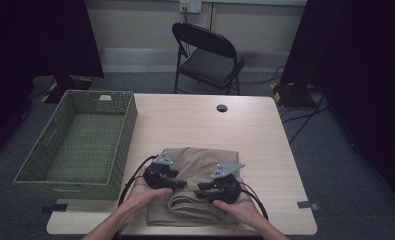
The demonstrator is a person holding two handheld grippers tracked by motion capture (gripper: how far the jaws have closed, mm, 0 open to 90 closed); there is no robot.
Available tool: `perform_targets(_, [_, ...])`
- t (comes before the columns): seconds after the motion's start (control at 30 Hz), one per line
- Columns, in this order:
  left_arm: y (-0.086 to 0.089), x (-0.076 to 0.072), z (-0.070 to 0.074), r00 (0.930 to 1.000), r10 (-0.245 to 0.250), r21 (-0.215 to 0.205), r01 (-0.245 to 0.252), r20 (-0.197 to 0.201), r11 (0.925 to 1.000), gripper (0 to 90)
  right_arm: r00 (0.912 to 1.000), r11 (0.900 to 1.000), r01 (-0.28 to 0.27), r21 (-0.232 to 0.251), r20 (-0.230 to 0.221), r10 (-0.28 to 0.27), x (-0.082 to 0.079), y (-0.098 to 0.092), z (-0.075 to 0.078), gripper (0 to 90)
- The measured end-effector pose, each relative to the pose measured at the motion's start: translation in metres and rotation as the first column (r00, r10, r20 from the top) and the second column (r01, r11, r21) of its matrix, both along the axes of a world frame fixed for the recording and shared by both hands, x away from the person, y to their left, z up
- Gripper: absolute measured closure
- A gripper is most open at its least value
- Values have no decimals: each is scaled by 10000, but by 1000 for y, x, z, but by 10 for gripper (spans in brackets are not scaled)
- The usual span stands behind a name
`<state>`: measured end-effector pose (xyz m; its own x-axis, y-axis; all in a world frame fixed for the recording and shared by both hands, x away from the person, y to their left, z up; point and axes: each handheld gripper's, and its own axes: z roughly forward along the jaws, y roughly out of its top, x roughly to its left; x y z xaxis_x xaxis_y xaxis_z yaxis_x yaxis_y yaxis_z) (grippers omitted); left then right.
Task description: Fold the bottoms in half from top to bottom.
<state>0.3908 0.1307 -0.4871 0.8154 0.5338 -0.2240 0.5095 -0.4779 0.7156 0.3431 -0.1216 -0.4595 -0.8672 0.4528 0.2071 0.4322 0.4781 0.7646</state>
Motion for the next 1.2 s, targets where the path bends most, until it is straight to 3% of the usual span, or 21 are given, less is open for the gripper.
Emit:
perform_targets(0.53, [1, 2, -1, 9991, 425, 194, -426, 65, 9989, 409, 9939, 9934, -959, -634, -598, 922, -19, 14, -20, 660])
perform_targets(0.73, [0, 3, -2, 9986, 503, 444, -509, 149, 9977, 439, 9927, 9894, -1181, -840, -349, 1156, -22, 15, -25, 664])
perform_targets(0.83, [2, 5, -3, 9981, 596, 492, -603, 147, 9970, 463, 9920, 9891, -1221, -823, -439, 1188, -21, 14, -26, 664])
perform_targets(0.97, [4, 6, -3, 9993, 349, 246, -351, 95, 9991, 430, 9912, 9861, -1320, -1013, -242, 1302, -24, 13, -24, 661])
perform_targets(1.03, [6, 6, -1, 9992, 339, 120, -342, 202, 9993, 421, 9912, 9862, -1319, -997, -251, 1300, -23, 13, -21, 590])
perform_targets(1.13, [10, 8, 5, 9982, 489, -229, -481, 348, 9986, 417, 9958, 9938, -917, -635, -37, 917, -17, 8, -12, 582])
perform_targets(1.2, [15, 10, 11, 9968, 659, -583, -632, 457, 9963, 429, 9994, 9989, -273, -387, 223, 281, -9, 0, -5, 601])
